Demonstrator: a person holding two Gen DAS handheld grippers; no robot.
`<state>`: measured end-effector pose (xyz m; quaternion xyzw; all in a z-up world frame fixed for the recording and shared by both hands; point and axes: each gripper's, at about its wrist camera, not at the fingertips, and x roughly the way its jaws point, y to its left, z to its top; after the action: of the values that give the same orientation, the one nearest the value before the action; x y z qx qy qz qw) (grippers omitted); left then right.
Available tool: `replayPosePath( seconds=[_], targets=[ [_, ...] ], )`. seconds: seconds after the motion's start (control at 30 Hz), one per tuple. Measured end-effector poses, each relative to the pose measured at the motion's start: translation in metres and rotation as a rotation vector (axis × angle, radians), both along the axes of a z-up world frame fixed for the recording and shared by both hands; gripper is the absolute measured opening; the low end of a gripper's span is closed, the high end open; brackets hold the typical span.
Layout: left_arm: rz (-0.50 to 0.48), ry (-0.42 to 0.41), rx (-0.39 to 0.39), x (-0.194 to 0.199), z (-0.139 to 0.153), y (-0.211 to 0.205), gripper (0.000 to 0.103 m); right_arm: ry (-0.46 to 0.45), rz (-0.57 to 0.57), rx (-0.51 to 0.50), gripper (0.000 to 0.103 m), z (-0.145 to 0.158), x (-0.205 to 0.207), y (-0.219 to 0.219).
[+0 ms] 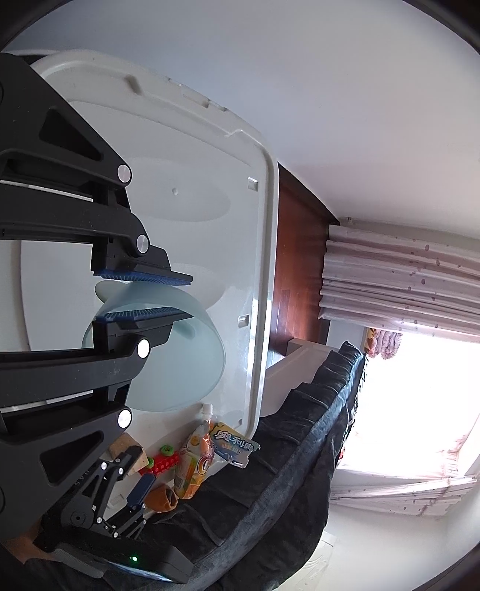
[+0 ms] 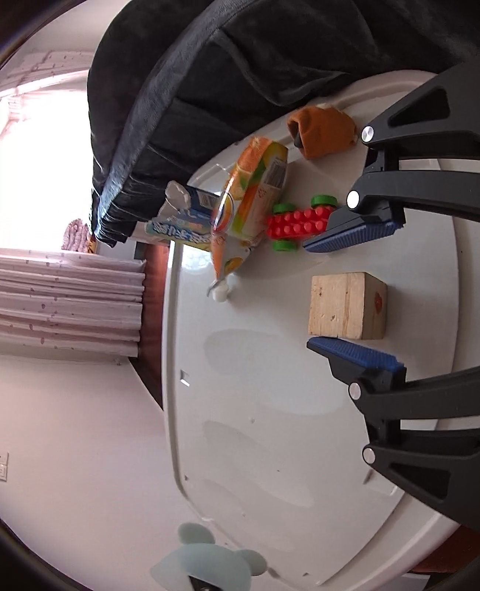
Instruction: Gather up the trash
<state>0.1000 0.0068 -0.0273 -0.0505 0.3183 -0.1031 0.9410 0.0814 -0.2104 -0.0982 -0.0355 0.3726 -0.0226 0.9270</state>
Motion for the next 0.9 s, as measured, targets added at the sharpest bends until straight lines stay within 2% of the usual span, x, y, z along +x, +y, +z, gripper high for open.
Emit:
replayPosePath(
  seconds=[0.2, 0.23, 0.27, 0.4, 0.47, 0.6, 0.73, 0.8, 0.9],
  targets=[
    [-0.005, 0.004, -0.007, -0.001, -0.001, 0.000, 0.012, 0.037, 0.010, -0.020, 0.055, -0.016, 0.003, 0.001],
    [-0.007, 0.003, -0.012, -0.001, 0.000, -0.001, 0.012, 0.045, 0.016, -0.015, 0.052, -0.018, 0.004, 0.000],
    [-0.009, 0.004, -0.013, 0.000, -0.001, -0.001, 0.012, 0.057, 0.024, -0.002, 0.036, -0.019, 0.006, 0.000],
    [-0.015, 0.002, -0.008, -0.003, 0.000, -0.004, 0.012, 0.043, 0.031, 0.005, 0.035, -0.007, 0.003, 0.002],
    [-0.018, -0.003, -0.002, -0.008, 0.003, -0.004, 0.012, 0.012, 0.045, 0.005, 0.035, 0.009, -0.006, 0.007],
    [-0.019, -0.022, 0.007, -0.028, 0.016, -0.003, 0.012, -0.043, 0.073, 0.041, 0.035, 0.050, -0.036, 0.016],
    [-0.018, 0.004, 0.008, -0.065, 0.019, 0.003, 0.012, -0.069, 0.113, 0.050, 0.035, 0.083, -0.087, 0.034],
    [-0.026, 0.026, 0.017, -0.085, 0.015, 0.004, 0.012, -0.059, 0.135, 0.054, 0.035, 0.088, -0.115, 0.044],
    [-0.048, 0.068, 0.042, -0.120, 0.001, 0.004, 0.012, -0.007, 0.146, 0.112, 0.036, 0.080, -0.147, 0.051]
  ],
)
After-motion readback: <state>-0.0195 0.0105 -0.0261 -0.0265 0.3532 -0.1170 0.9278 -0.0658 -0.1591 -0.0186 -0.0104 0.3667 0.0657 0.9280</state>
